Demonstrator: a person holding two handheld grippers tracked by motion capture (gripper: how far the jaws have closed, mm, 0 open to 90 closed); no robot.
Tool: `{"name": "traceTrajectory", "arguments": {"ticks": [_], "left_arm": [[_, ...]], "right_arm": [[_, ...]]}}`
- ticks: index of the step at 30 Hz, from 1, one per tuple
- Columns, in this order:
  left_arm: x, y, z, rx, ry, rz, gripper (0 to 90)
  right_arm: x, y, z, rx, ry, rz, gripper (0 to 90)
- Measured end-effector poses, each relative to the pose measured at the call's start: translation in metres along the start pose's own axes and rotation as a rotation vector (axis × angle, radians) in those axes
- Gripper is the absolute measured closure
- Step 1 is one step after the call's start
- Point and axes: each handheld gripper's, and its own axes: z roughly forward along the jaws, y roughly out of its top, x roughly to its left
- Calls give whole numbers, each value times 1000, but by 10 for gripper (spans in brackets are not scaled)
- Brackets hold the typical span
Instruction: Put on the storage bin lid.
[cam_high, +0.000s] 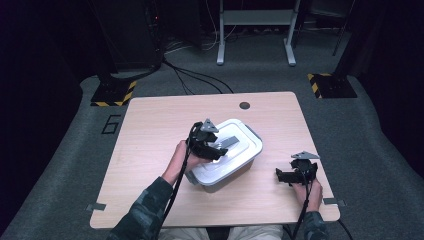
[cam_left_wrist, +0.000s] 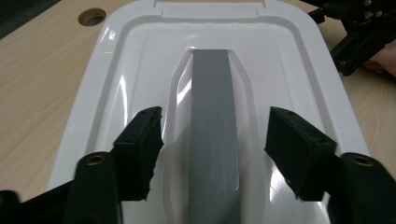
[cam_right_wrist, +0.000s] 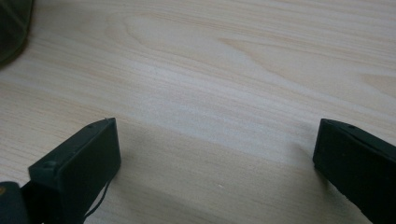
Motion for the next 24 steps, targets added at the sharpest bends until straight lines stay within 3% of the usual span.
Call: {"name": "traceTrajectory", "arguments": {"ticks": [4, 9, 15, 24], "left_arm": [[1, -1, -10, -17, 37, 4, 244], [9, -6, -25, -42, 83, -24, 174], [22, -17, -45, -52, 137, -51, 153], [35, -36, -61, -75, 213, -93, 152]], "right_arm": [[0, 0, 0, 0, -1, 0, 1], [0, 0, 0, 0, -1, 0, 1], [0, 0, 0, 0, -1, -1, 1], [0, 0, 0, 0, -1, -1, 1]]}}
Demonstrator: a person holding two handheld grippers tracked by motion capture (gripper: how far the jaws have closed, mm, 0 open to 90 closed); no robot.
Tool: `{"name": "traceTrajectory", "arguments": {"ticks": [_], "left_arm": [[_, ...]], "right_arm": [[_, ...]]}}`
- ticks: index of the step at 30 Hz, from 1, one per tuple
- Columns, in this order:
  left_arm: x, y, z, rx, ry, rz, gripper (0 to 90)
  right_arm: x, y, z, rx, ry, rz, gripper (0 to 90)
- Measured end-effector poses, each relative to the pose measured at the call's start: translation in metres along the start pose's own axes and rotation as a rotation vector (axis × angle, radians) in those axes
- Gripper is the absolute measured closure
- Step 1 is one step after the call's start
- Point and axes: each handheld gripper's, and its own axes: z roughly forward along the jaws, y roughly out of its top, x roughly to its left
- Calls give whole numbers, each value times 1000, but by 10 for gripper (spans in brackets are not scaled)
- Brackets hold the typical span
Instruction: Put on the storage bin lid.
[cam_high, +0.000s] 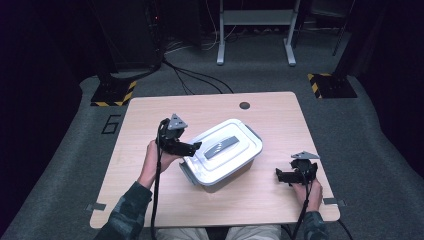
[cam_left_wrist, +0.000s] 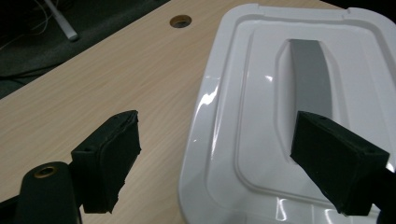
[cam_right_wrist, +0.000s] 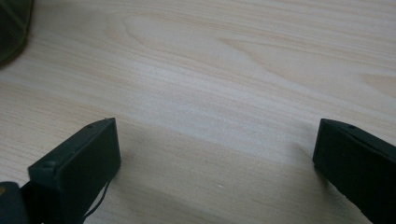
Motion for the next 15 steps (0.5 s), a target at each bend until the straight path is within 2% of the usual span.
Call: {"name": "traceTrajectory", "arguments": {"ticks": [2, 3, 8, 15], "left_arm": [[3, -3, -2, -1, 5, -8, 152], [8, -8, -5, -2, 24, -15, 152], [21, -19, -12, 4, 62, -39, 151], [42, -45, -20, 8, 144, -104, 147]], "right_arm": [[0, 0, 0, 0, 0, 0, 1], [0, 0, 0, 0, 0, 0, 1], [0, 0, 0, 0, 0, 0, 1], [0, 0, 0, 0, -1, 0, 1]]}}
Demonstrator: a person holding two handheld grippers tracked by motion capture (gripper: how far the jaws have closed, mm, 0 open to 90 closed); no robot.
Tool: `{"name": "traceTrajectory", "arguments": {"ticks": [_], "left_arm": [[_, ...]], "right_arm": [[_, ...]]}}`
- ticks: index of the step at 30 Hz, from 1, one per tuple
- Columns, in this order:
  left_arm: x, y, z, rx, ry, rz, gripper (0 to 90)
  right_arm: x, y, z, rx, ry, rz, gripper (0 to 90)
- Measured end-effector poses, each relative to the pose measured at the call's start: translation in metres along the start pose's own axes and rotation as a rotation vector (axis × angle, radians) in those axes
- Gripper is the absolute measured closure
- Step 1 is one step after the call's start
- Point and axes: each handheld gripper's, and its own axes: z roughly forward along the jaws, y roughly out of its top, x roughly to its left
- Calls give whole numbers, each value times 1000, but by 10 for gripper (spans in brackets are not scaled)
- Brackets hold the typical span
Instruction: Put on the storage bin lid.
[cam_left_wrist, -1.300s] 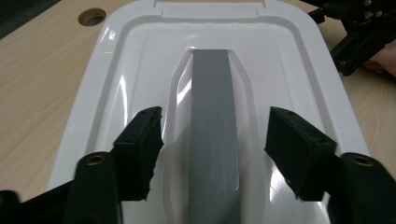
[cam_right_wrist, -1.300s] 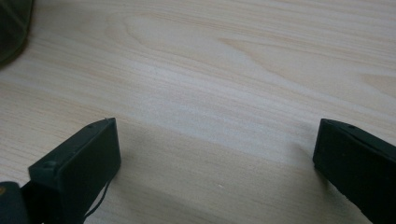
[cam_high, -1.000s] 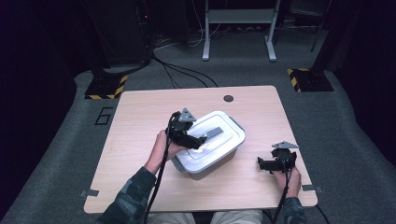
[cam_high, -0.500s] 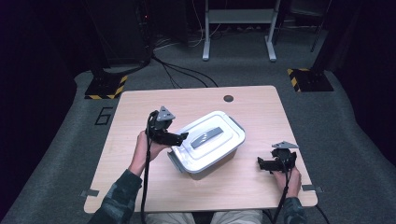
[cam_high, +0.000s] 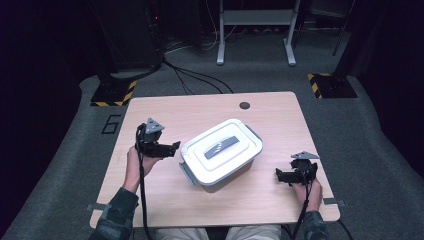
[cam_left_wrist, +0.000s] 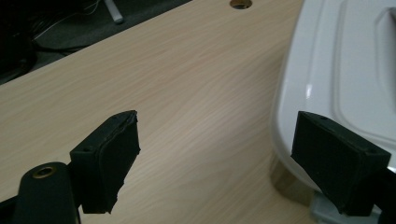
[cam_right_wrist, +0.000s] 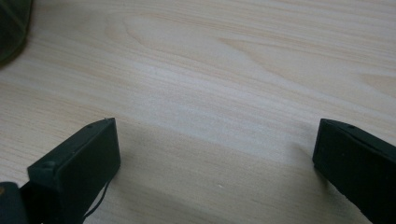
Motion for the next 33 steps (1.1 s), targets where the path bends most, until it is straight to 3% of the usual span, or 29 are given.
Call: {"name": "traceTrajectory", "arguments": {"ticks": [5, 13, 33], "left_arm": [[13, -18, 0, 12, 40, -54, 147], [26, -47, 6, 63, 60, -104, 146], [49, -116, 43, 163, 134, -245, 107]], "right_arm": [[0, 0, 0, 0, 0, 0, 0], [0, 0, 0, 0, -1, 1, 1], [0, 0, 0, 0, -1, 1, 1]]}}
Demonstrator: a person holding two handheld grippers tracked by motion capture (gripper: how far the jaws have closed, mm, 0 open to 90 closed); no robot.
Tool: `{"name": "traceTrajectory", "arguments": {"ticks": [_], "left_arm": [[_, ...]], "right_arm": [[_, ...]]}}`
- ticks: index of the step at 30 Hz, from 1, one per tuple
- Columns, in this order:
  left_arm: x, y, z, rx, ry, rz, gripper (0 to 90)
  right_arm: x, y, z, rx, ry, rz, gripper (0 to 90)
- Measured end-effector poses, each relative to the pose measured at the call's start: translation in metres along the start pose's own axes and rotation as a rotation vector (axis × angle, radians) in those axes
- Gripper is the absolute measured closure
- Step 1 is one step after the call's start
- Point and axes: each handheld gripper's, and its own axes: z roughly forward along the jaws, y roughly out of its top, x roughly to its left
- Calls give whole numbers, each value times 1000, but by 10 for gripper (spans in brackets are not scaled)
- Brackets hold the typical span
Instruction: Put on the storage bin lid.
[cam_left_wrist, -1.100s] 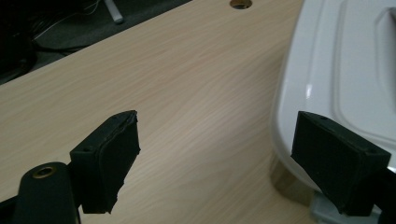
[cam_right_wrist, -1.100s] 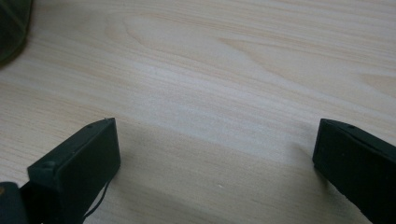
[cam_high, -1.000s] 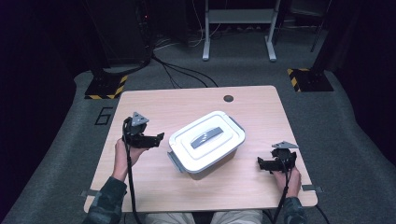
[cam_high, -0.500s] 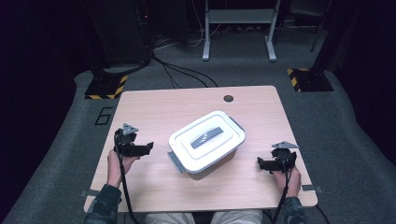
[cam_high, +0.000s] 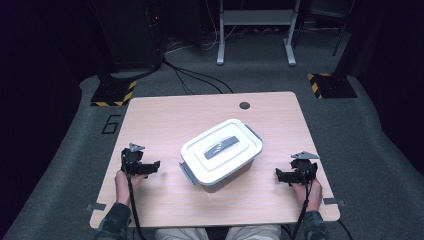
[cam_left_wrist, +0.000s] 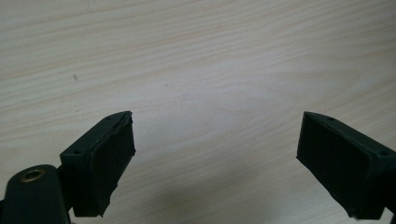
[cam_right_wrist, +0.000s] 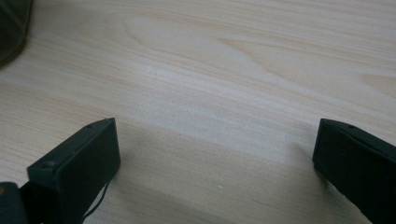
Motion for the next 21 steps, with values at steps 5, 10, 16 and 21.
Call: {"name": "traceTrajectory", "arguments": {"ticks": [5, 10, 16, 21], "left_arm": [[6, -11, 10, 16, -11, -19, 86], [7, -22, 18, -32, -15, 13, 66], [8, -26, 19, -66, -10, 13, 61], [8, -26, 19, -65, -9, 11, 61]], "right_arm": [[0, 0, 0, 0, -1, 0, 1], [0, 0, 0, 0, -1, 0, 1], [0, 0, 0, 0, -1, -1, 1], [0, 0, 0, 0, -1, -1, 1]]}}
